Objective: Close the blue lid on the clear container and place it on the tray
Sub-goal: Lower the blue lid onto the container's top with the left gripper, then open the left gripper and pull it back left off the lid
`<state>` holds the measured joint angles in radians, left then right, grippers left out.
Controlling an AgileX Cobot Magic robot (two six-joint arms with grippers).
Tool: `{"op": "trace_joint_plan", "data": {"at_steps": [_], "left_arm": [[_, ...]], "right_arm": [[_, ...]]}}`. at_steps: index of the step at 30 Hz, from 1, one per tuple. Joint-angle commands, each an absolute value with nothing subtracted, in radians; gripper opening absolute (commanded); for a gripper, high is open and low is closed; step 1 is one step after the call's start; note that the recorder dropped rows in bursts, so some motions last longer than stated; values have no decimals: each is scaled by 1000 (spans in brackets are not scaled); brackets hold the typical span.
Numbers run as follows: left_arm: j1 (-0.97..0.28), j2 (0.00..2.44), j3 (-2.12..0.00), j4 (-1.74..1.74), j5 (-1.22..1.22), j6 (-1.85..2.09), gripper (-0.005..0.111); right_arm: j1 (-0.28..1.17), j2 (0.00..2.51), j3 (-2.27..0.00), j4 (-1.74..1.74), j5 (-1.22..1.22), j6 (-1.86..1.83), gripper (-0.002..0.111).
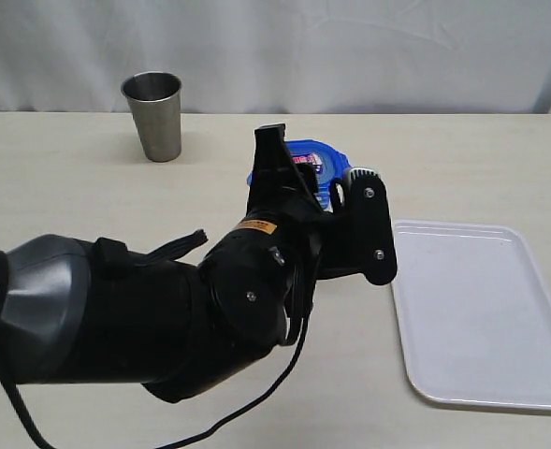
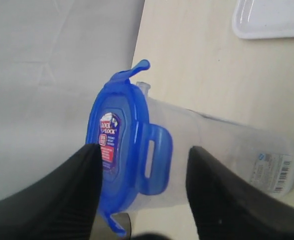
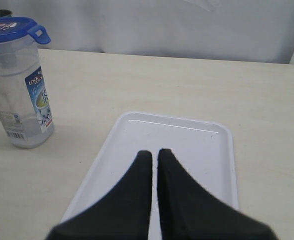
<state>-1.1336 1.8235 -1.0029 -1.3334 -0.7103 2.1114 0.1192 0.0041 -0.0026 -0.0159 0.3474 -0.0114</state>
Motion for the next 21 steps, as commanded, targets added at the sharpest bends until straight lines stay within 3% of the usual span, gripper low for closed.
{"op": "trace_joint_plan", "data": {"at_steps": [1,21], "left_arm": [[-1164,1823,-1000,-1355,-709,2141,57],[-1192,1693,-1000,-1491,-714,2117,57]], "right_arm": [[113,0,0,-14,346,-8,4],[113,0,0,-14,346,-8,4]]}}
